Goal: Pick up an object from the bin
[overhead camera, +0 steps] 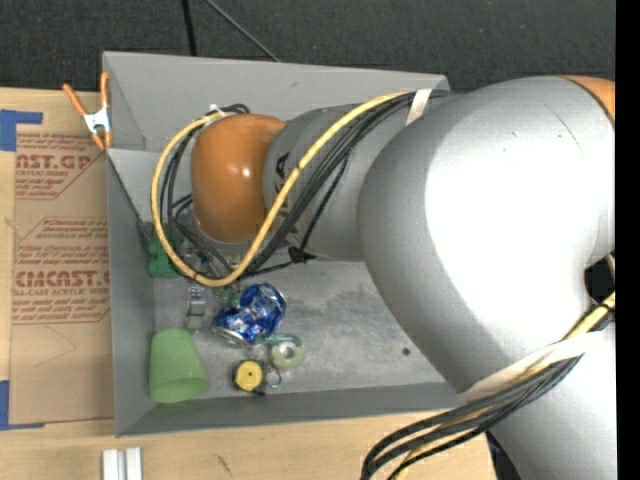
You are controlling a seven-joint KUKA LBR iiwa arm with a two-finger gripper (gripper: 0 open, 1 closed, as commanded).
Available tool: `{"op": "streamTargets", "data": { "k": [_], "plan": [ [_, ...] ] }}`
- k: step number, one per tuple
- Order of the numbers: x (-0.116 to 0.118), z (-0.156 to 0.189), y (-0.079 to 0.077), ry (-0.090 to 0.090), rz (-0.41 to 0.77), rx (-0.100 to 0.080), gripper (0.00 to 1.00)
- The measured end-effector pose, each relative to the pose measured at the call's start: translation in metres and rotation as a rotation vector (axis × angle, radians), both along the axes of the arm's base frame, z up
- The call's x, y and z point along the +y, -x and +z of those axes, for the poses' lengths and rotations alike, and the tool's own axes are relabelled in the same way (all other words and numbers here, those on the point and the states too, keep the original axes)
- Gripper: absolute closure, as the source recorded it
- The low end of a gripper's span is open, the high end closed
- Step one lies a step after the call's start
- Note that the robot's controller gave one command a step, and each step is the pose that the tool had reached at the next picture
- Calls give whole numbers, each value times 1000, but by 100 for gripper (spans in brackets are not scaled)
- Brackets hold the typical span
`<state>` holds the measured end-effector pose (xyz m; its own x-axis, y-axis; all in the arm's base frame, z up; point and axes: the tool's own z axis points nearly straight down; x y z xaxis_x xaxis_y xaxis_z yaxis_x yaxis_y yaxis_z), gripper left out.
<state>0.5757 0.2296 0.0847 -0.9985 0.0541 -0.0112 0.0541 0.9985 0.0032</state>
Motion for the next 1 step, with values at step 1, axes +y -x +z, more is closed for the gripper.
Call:
{"op": "streamTargets", "data": {
  "k": [1],
  "plan": [
    [-60, -15, 49, 5, 152, 12, 0]
  ]
}}
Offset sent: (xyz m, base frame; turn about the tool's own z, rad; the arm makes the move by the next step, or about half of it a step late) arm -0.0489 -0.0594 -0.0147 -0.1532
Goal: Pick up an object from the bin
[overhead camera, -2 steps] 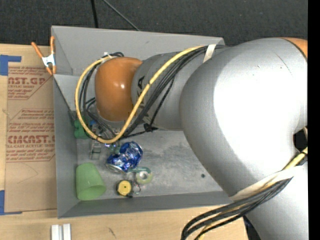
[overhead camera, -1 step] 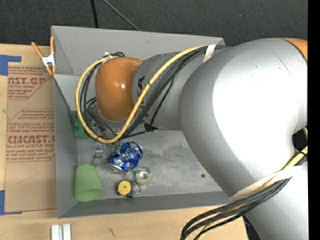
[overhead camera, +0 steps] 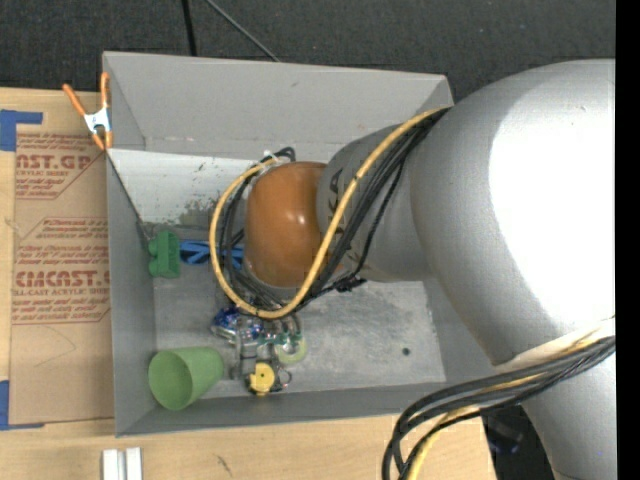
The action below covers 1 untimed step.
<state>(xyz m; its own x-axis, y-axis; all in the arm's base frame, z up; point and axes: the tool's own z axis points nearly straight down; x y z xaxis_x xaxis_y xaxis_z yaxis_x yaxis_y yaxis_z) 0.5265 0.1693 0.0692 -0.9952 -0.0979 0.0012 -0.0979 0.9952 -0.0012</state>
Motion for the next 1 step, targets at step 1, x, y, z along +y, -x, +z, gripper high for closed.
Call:
{"op": "streamTargets", "data": {
  "k": [1],
  "plan": [
    [2, 1, -1, -3, 1, -3, 100]
  ]
}}
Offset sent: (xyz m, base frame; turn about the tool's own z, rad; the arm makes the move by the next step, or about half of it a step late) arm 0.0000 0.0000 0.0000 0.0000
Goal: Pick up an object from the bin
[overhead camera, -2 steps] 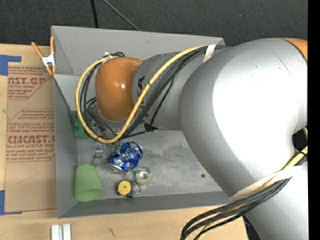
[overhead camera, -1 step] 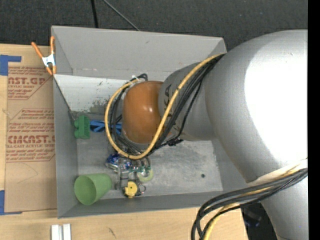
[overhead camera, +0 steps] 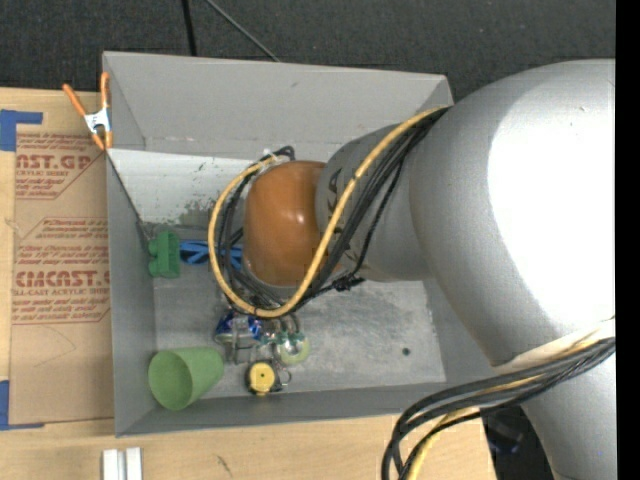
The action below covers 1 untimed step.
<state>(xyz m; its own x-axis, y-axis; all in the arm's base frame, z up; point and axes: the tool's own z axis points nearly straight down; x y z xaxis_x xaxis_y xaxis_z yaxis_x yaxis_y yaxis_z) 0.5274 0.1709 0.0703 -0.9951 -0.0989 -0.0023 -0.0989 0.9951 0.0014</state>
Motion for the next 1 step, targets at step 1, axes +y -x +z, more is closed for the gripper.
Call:
{"op": "streamTargets", "data": {
  "k": [1],
  "plan": [
    [-14, 128, -4, 0, 20, -8, 100]
  ]
}}
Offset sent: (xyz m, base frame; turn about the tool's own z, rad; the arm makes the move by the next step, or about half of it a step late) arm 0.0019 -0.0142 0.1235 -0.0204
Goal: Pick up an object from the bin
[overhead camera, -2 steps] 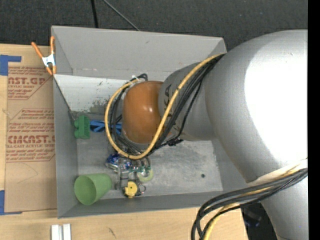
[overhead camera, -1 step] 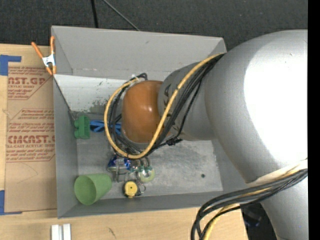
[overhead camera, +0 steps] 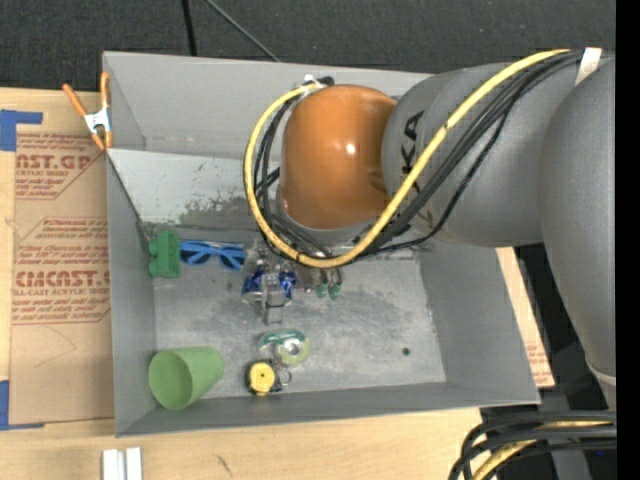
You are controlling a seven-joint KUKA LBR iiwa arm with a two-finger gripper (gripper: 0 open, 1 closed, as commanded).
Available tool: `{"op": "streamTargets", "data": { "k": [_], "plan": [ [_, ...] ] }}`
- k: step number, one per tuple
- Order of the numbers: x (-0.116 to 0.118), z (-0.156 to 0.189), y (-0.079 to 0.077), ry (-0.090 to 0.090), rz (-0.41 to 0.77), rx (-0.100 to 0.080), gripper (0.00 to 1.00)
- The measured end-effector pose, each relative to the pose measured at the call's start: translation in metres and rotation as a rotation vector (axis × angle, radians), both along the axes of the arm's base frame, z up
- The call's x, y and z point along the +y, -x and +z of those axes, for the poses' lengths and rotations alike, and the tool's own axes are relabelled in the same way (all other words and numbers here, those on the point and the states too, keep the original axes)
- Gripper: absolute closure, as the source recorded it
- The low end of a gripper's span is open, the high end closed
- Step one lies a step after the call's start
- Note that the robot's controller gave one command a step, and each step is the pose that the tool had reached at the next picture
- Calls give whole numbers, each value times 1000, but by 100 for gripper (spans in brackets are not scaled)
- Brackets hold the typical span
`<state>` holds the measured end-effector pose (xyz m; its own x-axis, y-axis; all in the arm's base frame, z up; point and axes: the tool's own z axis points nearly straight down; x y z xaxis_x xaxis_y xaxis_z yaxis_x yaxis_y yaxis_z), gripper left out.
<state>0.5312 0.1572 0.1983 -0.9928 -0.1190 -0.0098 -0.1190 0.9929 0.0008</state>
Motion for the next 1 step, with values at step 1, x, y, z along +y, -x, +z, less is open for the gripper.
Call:
{"op": "streamTargets", "data": {
  "k": [1],
  "plan": [
    [15, 126, -1, -3, -82, 0, 100]
  ]
}}
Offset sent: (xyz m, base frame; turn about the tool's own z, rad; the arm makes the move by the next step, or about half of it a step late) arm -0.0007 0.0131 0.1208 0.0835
